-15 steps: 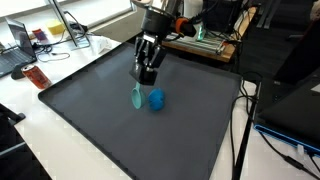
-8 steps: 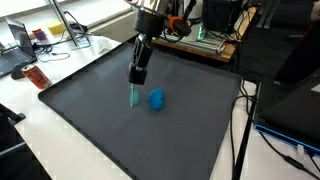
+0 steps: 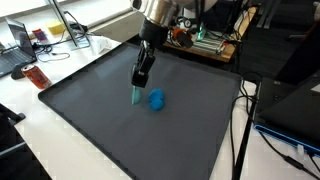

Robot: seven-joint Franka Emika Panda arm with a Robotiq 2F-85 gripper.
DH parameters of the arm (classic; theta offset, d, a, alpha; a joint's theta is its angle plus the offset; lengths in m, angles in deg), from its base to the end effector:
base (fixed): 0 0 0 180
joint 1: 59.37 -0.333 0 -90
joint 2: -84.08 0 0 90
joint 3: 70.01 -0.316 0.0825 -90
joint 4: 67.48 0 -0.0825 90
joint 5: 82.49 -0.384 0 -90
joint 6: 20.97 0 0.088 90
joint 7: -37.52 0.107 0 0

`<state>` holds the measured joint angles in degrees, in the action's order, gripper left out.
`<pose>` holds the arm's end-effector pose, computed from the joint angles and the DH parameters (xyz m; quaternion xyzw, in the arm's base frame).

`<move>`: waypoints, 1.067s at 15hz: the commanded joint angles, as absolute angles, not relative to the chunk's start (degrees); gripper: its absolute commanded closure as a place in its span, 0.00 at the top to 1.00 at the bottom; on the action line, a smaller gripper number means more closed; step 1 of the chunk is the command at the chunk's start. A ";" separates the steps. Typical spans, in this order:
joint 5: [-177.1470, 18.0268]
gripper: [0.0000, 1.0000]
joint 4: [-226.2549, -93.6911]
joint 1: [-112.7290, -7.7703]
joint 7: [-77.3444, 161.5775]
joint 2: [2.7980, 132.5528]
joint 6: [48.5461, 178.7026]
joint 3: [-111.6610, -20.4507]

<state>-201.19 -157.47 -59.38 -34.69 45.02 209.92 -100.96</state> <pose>0.5679 0.1354 0.2998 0.8828 -0.3823 0.2716 0.0292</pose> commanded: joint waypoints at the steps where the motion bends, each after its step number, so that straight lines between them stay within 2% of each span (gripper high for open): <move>1: -198.45 0.28 -154.43 -69.95 -30.99 41.87 216.67 -93.73; 7: -190.09 0.28 -153.06 -80.29 -25.23 36.43 224.36 -87.67; 8: -192.99 0.28 -154.19 -85.61 -25.50 37.25 220.90 -79.81; 9: -191.98 0.28 -153.97 -86.26 -26.55 36.37 220.86 -79.33; 10: -190.87 0.28 -156.18 -81.27 -25.16 37.69 220.99 -85.84; 11: -190.57 0.53 -156.29 -81.93 -24.93 37.17 220.99 -85.20; 16: -190.59 0.53 -156.24 -80.75 -24.96 36.84 220.73 -86.43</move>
<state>-191.95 -155.76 -82.08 -25.63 36.91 220.13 -84.71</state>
